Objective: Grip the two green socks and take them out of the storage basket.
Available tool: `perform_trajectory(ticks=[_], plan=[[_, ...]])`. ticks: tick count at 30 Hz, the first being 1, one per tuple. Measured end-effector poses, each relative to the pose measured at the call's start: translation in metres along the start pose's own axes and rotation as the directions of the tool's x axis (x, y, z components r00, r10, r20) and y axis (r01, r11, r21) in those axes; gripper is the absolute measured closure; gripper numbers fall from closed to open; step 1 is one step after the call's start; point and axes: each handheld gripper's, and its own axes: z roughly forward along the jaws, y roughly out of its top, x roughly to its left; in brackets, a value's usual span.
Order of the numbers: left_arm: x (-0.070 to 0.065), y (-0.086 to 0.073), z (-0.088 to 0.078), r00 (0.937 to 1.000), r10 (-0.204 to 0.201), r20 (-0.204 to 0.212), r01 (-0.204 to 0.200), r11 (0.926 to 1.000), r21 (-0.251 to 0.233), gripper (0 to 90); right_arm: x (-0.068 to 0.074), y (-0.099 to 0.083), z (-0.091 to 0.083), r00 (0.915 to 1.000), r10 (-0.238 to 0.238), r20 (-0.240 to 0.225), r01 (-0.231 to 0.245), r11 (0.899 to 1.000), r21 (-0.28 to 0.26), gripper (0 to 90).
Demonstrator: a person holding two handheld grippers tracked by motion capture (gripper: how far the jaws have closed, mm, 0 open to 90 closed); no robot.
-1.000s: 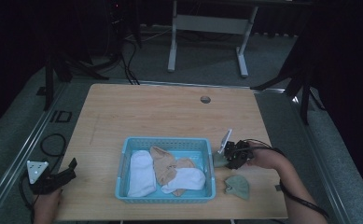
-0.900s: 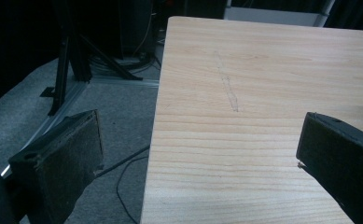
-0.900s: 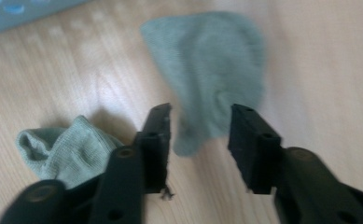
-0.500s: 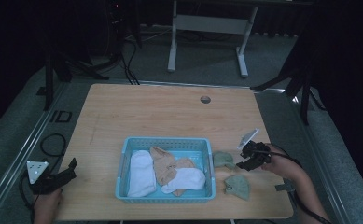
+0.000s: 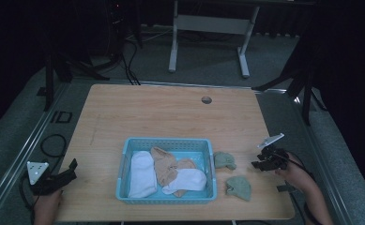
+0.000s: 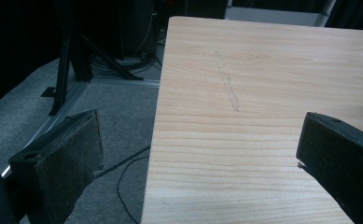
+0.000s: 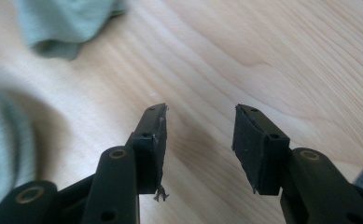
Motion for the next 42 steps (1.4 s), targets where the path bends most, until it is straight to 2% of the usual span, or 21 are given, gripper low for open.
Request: perform_trajectory(ticks=[3,7,9,12,14,18,19,20,22,24,25,26,27,29,30,32,33,37,38,41,42], plan=[[0.000,0.000,0.000,1.0000,-0.002,-0.001,0.002,1.0000,-0.002,0.7,-0.003,-0.005,0.003,0.9970,0.065,0.042,-0.064,0.997,-0.045,51.9],[0.000,0.000,0.000,1.0000,-0.003,0.000,0.003,1.0000,-0.001,0.7,-0.007,-0.012,0.006,0.9781,0.179,0.105,-0.166,0.979,-0.122,50.3],[0.000,0.000,0.000,1.0000,-0.001,0.001,0.001,1.0000,-0.001,0.7,-0.009,-0.016,0.007,0.9642,0.233,0.126,-0.213,0.964,-0.158,50.1],[0.000,0.000,0.000,1.0000,-0.001,0.001,0.001,1.0000,-0.001,0.7,-0.010,-0.023,0.008,0.9451,0.291,0.148,-0.256,0.942,-0.218,48.7],[0.000,0.000,0.000,1.0000,-0.001,0.001,0.001,1.0000,-0.002,0.7,-0.010,-0.027,0.008,0.9314,0.331,0.151,-0.286,0.923,-0.259,42.9],[0.000,0.000,0.000,1.0000,-0.002,0.000,0.002,1.0000,-0.001,0.7,-0.009,-0.035,0.012,0.9077,0.387,0.163,-0.327,0.896,-0.301,33.9],[0.000,0.000,0.000,1.0000,-0.001,0.000,0.001,1.0000,-0.001,0.7,-0.008,-0.037,0.012,0.9000,0.400,0.173,-0.336,0.890,-0.309,31.4],[0.000,0.000,0.000,1.0000,-0.001,0.000,0.001,1.0000,-0.001,0.7,-0.007,-0.040,0.012,0.8902,0.420,0.175,-0.350,0.878,-0.326,29.0],[0.000,0.000,0.000,1.0000,-0.001,0.001,0.001,1.0000,0.000,0.7,-0.005,-0.043,0.012,0.8766,0.441,0.193,-0.355,0.864,-0.358,26.2],[0.000,0.000,0.000,1.0000,-0.001,0.001,0.001,1.0000,-0.001,0.7,-0.003,-0.047,0.013,0.8699,0.460,0.179,-0.366,0.845,-0.391,17.4],[0.000,0.000,0.000,1.0000,-0.001,0.001,0.001,1.0000,-0.001,0.7,-0.002,-0.049,0.014,0.8689,0.462,0.177,-0.366,0.840,-0.401,14.0],[0.000,0.000,0.000,1.0000,-0.001,0.001,0.001,1.0000,-0.001,0.7,0.000,-0.051,0.014,0.8790,0.443,0.176,-0.344,0.845,-0.409,9.7],[0.000,0.000,0.000,1.0000,-0.001,0.001,0.001,1.0000,0.000,0.7,0.002,-0.053,0.014,0.8789,0.439,0.187,-0.334,0.846,-0.417,9.7],[0.000,0.000,0.000,1.0000,-0.001,0.001,0.001,1.0000,0.000,0.7,0.004,-0.055,0.013,0.8684,0.456,0.195,-0.339,0.834,-0.436,9.7],[0.000,0.000,0.000,1.0000,-0.001,0.002,0.001,1.0000,0.000,0.7,0.004,-0.057,0.013,0.8727,0.456,0.176,-0.342,0.828,-0.444,9.7],[0.000,0.000,0.000,1.0000,-0.002,0.001,0.002,1.0000,-0.001,0.7,0.006,-0.061,0.011,0.8656,0.466,0.184,-0.331,0.808,-0.488,9.7],[0.000,0.000,0.000,1.0000,-0.002,0.002,0.002,1.0000,-0.001,0.7,0.006,-0.063,0.010,0.8638,0.468,0.186,-0.328,0.802,-0.499,9.7],[0.000,0.000,0.000,1.0000,-0.001,0.002,0.001,1.0000,-0.001,0.7,0.009,-0.071,0.006,0.8506,0.482,0.209,-0.296,0.768,-0.567,9.8],[0.000,0.000,0.000,1.0000,-0.002,0.002,0.002,1.0000,0.000,0.7,0.010,-0.073,0.005,0.8462,0.492,0.205,-0.295,0.752,-0.589,9.8],[0.000,0.000,0.000,1.0000,-0.002,0.002,0.002,1.0000,0.000,0.7,0.011,-0.078,0.004,0.8382,0.506,0.204,-0.280,0.720,-0.635,9.8],[0.000,0.000,0.000,1.0000,-0.003,0.002,0.003,1.0000,0.000,0.7,0.011,-0.079,0.004,0.8305,0.516,0.210,-0.278,0.712,-0.645,9.7]])
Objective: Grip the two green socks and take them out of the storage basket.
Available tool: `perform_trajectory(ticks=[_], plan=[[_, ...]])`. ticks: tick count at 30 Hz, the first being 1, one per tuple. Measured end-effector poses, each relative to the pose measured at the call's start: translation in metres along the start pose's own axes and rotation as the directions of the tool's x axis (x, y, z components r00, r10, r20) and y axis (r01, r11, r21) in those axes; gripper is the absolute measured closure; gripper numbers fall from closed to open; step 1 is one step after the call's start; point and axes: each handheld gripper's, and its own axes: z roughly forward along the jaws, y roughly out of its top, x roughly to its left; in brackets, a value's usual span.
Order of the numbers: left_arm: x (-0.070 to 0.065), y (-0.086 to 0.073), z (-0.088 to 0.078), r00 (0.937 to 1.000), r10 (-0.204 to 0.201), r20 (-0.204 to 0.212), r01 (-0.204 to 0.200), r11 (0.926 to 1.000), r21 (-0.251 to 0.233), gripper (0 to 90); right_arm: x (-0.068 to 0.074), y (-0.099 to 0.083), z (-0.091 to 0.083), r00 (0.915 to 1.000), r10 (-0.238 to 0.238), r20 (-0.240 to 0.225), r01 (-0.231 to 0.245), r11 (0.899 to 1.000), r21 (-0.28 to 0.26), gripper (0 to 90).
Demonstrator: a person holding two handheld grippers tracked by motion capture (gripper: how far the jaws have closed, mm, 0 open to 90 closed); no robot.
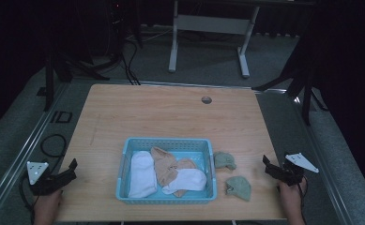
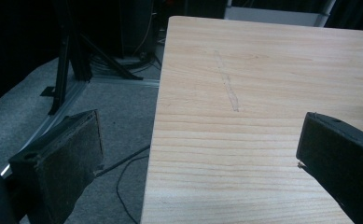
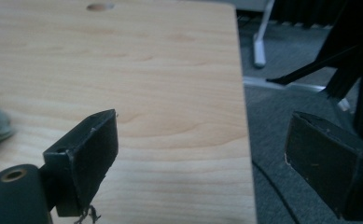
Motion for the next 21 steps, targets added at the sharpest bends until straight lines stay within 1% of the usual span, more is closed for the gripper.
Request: perform_trajectory(ticks=[1,3,5,7,8,10,12,14,16,18,19,21], plan=[[0.000,0.000,0.000,1.0000,0.000,0.001,0.000,1.0000,0.001,0.7,-0.001,0.000,0.000,1.0000,0.003,0.003,-0.003,1.000,-0.004,9.8],[0.000,0.000,0.000,1.0000,0.001,0.000,-0.001,1.0000,0.000,0.7,-0.002,-0.001,0.001,0.9996,0.020,-0.018,-0.020,1.000,-0.002,9.8],[0.000,0.000,0.000,1.0000,0.000,0.000,0.000,1.0000,0.000,0.7,0.001,-0.002,0.002,0.9999,-0.004,-0.011,0.004,1.000,0.007,9.8],[0.000,0.000,0.000,1.0000,0.000,0.001,0.000,1.0000,0.001,0.7,0.006,-0.002,0.002,0.9990,-0.041,-0.017,0.041,0.999,0.008,9.8],[0.000,0.000,0.000,1.0000,-0.001,0.001,0.001,1.0000,0.001,0.7,0.008,-0.003,0.002,0.9977,-0.067,-0.001,0.067,0.998,0.003,9.8],[0.000,0.000,0.000,1.0000,0.000,0.002,0.000,1.0000,0.000,0.7,0.011,-0.003,0.001,0.9955,-0.090,0.028,0.090,0.996,-0.002,9.8],[0.000,0.000,0.000,1.0000,-0.002,0.002,0.002,1.0000,-0.004,0.7,0.011,-0.004,0.001,0.9940,-0.099,0.048,0.099,0.995,-0.011,9.8],[0.000,0.000,0.000,1.0000,-0.001,0.002,0.001,1.0000,-0.006,0.7,0.010,-0.004,0.000,0.9956,-0.086,0.038,0.086,0.996,-0.014,9.8],[0.000,0.000,0.000,1.0000,-0.002,0.003,0.002,1.0000,-0.008,0.7,0.007,-0.004,0.000,0.9977,-0.063,0.027,0.063,0.998,-0.021,9.8],[0.000,0.000,0.000,1.0000,-0.003,0.002,0.003,1.0000,-0.008,0.7,0.003,-0.004,0.000,0.9995,-0.033,0.002,0.033,0.999,-0.022,9.8],[0.000,0.000,0.000,1.0000,-0.003,0.002,0.003,1.0000,-0.009,0.7,0.002,-0.004,-0.001,0.9999,-0.014,0.002,0.014,1.000,-0.024,9.9],[0.000,0.000,-0.001,1.0000,-0.001,0.000,0.001,1.0000,-0.009,0.7,0.000,-0.004,-0.001,1.0000,-0.001,-0.001,0.001,1.000,-0.025,12.8]])
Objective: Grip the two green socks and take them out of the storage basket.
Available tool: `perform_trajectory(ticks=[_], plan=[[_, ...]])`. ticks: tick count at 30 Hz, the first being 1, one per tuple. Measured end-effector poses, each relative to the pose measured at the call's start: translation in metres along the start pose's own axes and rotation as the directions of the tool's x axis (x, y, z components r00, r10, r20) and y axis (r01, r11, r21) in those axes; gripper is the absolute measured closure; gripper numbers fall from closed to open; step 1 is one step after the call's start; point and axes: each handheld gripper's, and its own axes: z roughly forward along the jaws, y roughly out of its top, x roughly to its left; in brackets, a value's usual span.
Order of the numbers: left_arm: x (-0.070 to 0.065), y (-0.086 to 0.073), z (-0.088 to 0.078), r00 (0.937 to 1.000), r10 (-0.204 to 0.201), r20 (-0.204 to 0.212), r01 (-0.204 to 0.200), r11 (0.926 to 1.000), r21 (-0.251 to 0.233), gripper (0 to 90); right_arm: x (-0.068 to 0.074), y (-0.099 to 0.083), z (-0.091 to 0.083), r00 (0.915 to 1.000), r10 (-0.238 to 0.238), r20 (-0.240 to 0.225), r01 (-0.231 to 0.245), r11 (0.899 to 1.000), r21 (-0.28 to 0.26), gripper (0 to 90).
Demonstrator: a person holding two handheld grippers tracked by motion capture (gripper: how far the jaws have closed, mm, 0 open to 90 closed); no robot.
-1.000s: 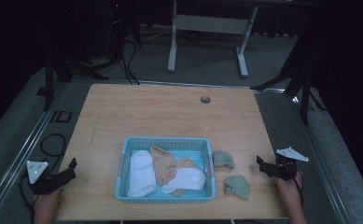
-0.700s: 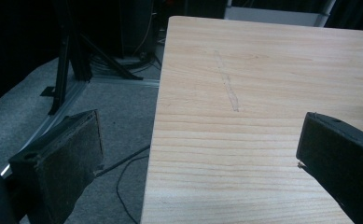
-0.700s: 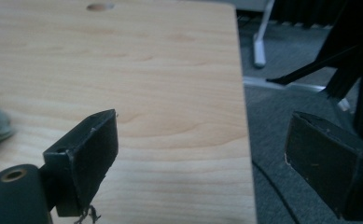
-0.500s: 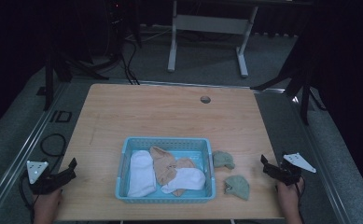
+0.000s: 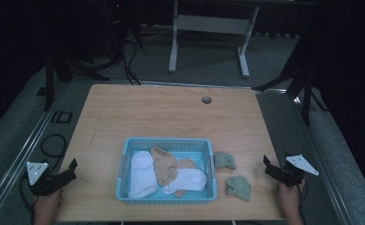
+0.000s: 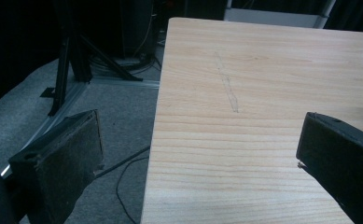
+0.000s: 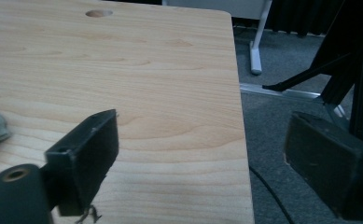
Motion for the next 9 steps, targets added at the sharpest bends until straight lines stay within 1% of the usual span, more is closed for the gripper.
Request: perform_trajectory(ticks=[5,9], plan=[[0.0001,-0.0001,-0.0001,1.0000,-0.004,-0.001,0.004,1.0000,0.000,0.7,0.0003,0.0001,0.0004,1.0000,-0.005,0.004,0.005,1.000,0.003,12.7],[0.0002,0.0000,0.0001,1.0000,-0.005,0.001,0.005,1.0000,0.001,0.7,-0.0012,0.0003,0.0009,1.0000,0.009,0.000,-0.009,1.000,0.008,12.7]])
